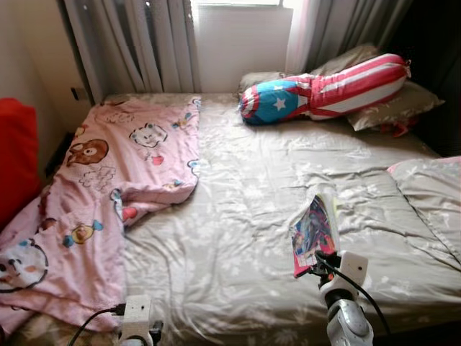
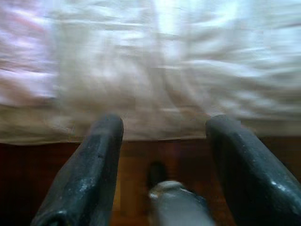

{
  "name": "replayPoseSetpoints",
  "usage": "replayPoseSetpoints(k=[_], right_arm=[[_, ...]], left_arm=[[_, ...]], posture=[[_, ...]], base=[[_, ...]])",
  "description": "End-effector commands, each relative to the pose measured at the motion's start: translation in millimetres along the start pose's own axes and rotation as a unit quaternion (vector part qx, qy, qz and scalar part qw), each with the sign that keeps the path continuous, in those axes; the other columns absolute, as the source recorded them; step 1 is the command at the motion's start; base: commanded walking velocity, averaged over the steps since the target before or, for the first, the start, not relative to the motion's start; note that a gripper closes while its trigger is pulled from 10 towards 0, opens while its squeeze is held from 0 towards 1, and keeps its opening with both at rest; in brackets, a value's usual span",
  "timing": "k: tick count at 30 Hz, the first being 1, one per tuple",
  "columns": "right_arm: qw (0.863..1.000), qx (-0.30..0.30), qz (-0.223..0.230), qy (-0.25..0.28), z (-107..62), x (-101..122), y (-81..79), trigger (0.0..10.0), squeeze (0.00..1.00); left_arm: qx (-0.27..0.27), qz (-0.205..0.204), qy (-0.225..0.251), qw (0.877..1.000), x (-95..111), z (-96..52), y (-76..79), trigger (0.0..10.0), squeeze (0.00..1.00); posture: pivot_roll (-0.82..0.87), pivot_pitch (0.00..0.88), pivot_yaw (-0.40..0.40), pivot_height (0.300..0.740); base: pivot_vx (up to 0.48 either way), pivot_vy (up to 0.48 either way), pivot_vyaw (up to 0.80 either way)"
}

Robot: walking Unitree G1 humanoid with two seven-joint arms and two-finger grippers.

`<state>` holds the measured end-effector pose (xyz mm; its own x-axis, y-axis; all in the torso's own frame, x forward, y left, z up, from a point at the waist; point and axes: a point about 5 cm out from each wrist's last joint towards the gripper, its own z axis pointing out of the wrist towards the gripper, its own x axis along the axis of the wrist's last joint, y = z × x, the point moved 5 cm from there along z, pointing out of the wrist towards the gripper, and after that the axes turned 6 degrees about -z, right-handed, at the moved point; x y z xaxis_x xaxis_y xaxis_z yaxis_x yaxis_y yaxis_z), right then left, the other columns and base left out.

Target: Clean up the room

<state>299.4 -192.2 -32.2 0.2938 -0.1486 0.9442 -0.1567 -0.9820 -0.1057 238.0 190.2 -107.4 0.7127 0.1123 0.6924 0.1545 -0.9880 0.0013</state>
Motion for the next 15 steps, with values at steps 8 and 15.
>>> replayPoseSetpoints(k=[8,15], right_arm=[[1.000,0.008,-0.005,0.026,5.3,13.9,-6.4,10.0,0.00],[1.000,0.010,-0.010,0.025,4.7,12.4,-7.4,10.0,0.00]], left_arm=[[0.004,0.015,-0.006,1.000,-2.6,-0.6,-7.5,10.0,0.00],[0.002,0.017,-0.007,1.000,-3.6,-0.9,-7.6,10.0,0.00]], posture=[[-0.10,0.000,-0.041,0.740],[-0.10,0.000,-0.040,0.740]], base=[[0.000,-0.451,0.00],[0.000,-0.450,0.00]])
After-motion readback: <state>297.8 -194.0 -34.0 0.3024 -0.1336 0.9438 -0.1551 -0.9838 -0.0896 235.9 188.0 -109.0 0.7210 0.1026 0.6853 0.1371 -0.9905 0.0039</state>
